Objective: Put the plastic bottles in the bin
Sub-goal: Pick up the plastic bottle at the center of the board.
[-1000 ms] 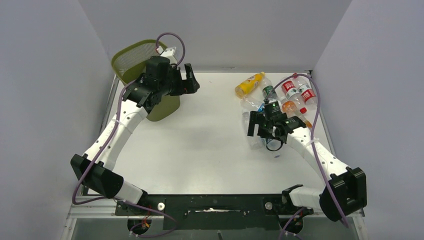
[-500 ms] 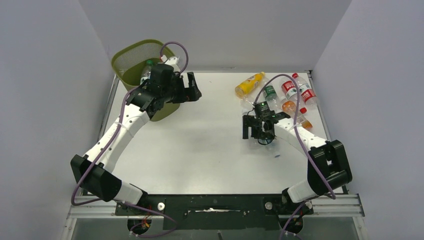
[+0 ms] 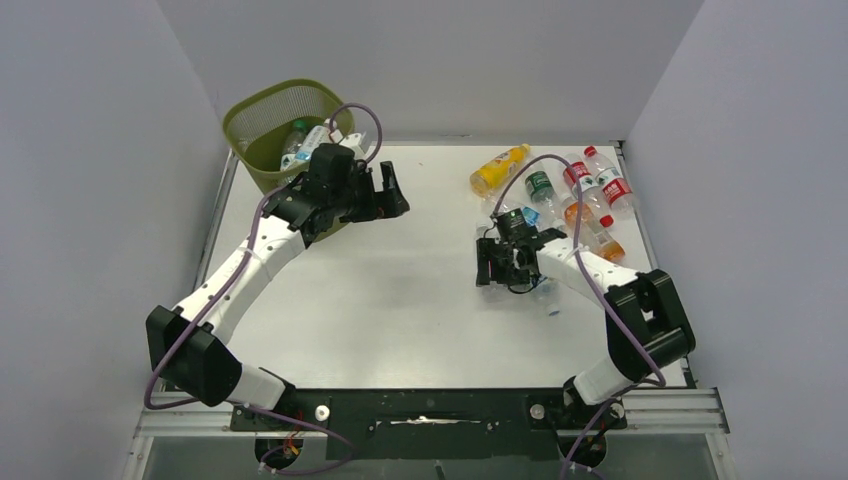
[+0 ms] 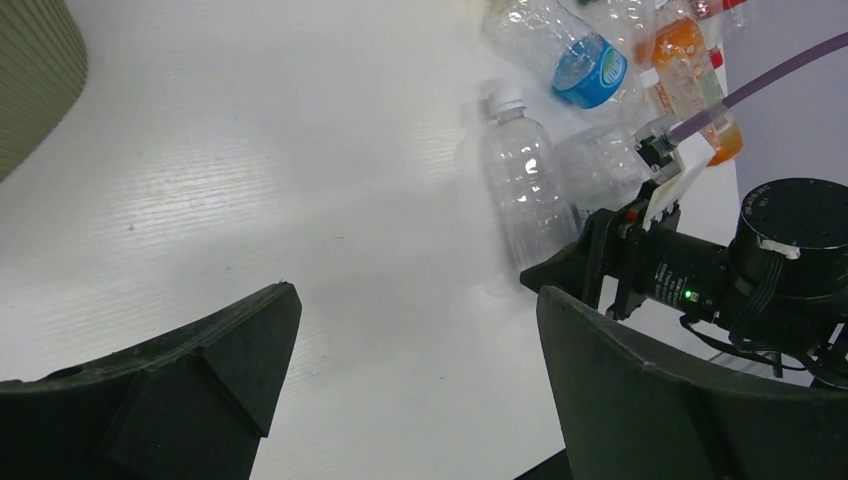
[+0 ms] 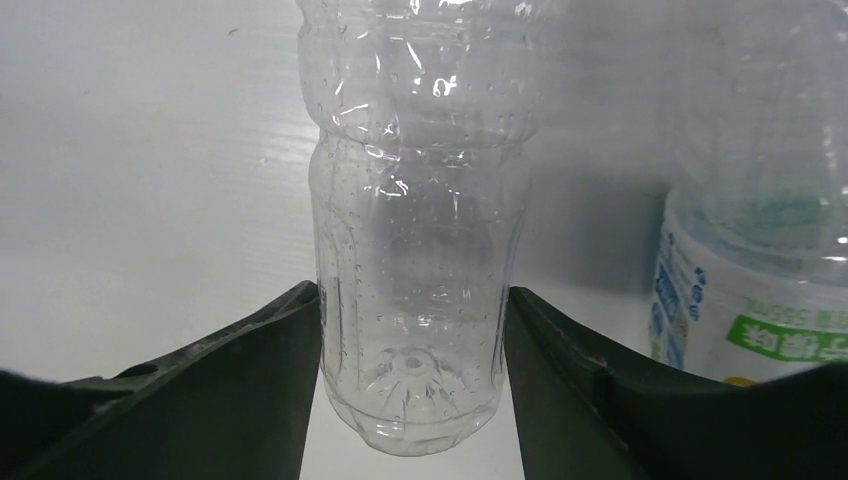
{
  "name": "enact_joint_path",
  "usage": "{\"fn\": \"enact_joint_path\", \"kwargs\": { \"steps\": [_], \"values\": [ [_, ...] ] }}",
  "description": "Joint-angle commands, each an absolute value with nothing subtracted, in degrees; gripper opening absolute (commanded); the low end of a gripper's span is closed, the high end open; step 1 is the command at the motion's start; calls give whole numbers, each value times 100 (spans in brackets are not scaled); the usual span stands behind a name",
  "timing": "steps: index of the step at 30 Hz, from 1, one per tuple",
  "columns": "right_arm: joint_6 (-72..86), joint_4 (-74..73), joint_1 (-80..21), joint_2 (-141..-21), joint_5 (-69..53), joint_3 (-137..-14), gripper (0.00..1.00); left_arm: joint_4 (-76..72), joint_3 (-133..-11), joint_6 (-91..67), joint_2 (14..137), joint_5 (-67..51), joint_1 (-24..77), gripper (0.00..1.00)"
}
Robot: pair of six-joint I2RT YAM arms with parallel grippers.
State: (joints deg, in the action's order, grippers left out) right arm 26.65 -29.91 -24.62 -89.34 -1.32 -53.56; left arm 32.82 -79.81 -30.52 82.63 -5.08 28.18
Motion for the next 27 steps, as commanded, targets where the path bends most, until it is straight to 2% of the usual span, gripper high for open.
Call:
{"fn": "enact_joint_path", "kwargs": {
  "steps": [1, 11, 18, 27],
  "values": [
    [2734, -2636, -2669, -8222, -633, -5326, 53, 2604, -7845, -3292, 7992, -949, 2856, 90],
    [3192, -1921, -3035, -6994, -1706, -5326, 55, 1655, -7277, -4095, 7903, -1570, 2861, 90],
    [3489, -1492, -3406, -6953, -1828, -5429, 56, 932, -6953, -4571, 7760, -1722, 2906, 90],
    [3603, -1305, -3796, -7218, -1797, -5746, 56, 789, -6693, -4702, 7712, -1588, 3015, 90]
  ]
}}
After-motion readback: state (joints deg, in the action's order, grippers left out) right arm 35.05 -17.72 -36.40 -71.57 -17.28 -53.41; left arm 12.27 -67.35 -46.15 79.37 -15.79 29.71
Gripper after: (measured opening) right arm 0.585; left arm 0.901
